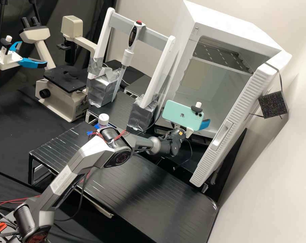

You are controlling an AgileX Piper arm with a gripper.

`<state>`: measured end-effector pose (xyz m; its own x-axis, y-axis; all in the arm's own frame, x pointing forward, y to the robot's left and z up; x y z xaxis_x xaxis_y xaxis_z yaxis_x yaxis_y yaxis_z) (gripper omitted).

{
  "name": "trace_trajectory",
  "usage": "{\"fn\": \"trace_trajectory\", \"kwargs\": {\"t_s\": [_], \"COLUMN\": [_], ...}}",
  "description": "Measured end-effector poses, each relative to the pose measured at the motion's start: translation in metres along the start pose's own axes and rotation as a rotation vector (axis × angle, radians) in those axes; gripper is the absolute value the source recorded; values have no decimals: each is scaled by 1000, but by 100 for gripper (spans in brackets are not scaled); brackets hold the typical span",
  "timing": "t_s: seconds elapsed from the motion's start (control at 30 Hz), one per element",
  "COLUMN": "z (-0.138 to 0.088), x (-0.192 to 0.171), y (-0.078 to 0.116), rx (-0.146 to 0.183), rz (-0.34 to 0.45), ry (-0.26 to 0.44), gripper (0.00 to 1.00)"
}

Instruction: Move the petri dish to the microscope

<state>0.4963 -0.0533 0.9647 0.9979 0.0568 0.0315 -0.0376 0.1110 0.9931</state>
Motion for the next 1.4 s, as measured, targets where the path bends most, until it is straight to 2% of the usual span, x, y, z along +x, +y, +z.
{"fn": "trace_trajectory", "kwargs": {"t_s": [0.67,0.83,1.23,1.4], "z": [0,2,11,9], "x": [2,-3,-47,-64], "y": [-1,-4,19,27], "rx": [0,17,44,54], "rz": [-1,-6,36,65], "ry": [2,-7,-19,15], "gripper": [0,0,0,0]}}
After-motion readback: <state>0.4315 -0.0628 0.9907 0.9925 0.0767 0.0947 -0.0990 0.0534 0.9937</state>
